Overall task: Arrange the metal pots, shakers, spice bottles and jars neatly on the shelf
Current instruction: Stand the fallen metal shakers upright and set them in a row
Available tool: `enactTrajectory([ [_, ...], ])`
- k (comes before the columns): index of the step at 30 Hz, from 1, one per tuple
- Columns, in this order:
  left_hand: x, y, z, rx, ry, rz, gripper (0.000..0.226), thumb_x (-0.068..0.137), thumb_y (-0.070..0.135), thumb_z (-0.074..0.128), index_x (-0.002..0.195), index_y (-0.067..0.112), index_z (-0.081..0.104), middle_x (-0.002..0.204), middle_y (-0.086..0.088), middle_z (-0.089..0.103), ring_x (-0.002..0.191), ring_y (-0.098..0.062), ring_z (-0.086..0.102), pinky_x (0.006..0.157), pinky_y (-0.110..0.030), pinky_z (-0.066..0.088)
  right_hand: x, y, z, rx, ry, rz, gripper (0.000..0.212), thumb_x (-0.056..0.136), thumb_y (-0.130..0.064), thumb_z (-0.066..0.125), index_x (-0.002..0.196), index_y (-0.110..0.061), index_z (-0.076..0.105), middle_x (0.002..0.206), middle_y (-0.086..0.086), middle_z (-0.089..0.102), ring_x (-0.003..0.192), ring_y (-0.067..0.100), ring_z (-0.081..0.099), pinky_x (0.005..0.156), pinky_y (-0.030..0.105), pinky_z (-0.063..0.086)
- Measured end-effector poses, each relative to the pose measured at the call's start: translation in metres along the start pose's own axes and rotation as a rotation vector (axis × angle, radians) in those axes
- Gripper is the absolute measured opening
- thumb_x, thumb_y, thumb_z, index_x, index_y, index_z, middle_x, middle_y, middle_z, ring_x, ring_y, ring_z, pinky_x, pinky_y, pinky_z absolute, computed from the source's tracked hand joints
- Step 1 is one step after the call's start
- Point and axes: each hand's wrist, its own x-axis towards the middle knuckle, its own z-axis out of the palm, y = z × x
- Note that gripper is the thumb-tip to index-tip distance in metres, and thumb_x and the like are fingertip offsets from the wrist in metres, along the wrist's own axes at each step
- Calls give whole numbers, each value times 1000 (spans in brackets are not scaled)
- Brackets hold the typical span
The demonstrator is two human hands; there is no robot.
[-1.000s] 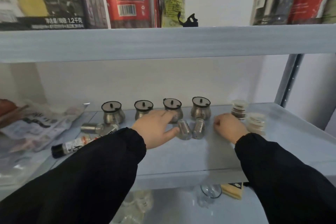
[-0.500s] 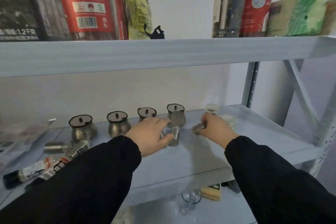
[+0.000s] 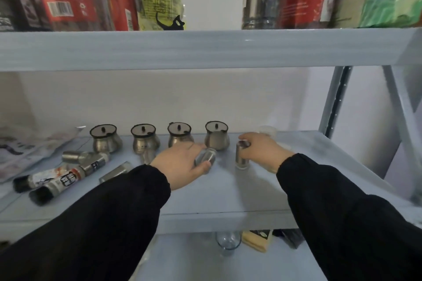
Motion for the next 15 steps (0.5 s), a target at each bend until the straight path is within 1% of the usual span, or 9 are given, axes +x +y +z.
enactTrajectory([
  [1,-1,4,0,5,6,-5,52,95,59,35,137,29,43,129,1,57,117,-19,49,96,-37,43,-1,3,1,25,-17,-10,65,80,-14,67,142,-15,46,130,5,61,113,23,60,98,34,48],
  [3,-5,11,0,9,10,-21,52,97,57,35,140,29,40,131,0,56,121,-21,47,99,-37,41,-4,6,6,-5,-25,-37,67,81,-12,64,144,-15,41,125,7,61,107,24,61,87,29,48],
  [5,-9,15,1,9,8,-35,54,97,57,34,144,29,37,133,0,55,123,-21,47,100,-37,41,-8,9,14,-34,2,-43,59,82,-15,65,137,-17,45,112,5,61,98,23,60,80,29,45],
  [6,-11,16,1,12,9,-35,54,97,56,34,144,29,36,132,0,55,122,-20,48,100,-37,41,-10,11,19,-20,15,-44,56,80,-18,67,133,-19,46,108,3,61,97,23,61,80,30,47],
  [8,-13,16,3,16,12,-21,53,97,57,34,142,30,37,128,1,56,120,-20,49,99,-36,41,-13,13,27,52,38,-29,60,76,-23,73,130,-21,47,107,1,65,97,23,64,82,34,51],
  [11,-16,9,2,13,4,-16,53,95,60,33,141,32,38,129,3,55,121,-18,48,99,-35,42,-16,12,32,98,68,12,65,73,-29,78,129,-19,46,107,2,67,92,20,64,71,30,46],
  [13,-18,4,0,28,1,-9,55,95,62,33,141,32,38,132,3,54,124,-18,46,100,-36,42,-16,11,35,105,83,31,61,72,-29,80,124,-18,50,106,1,67,93,20,64,74,31,48],
  [15,-19,-2,-2,36,5,4,56,94,62,33,141,31,38,133,3,54,124,-19,47,101,-36,41,-17,10,37,131,83,37,63,71,-27,81,126,-18,51,108,0,66,96,19,64,82,32,50],
])
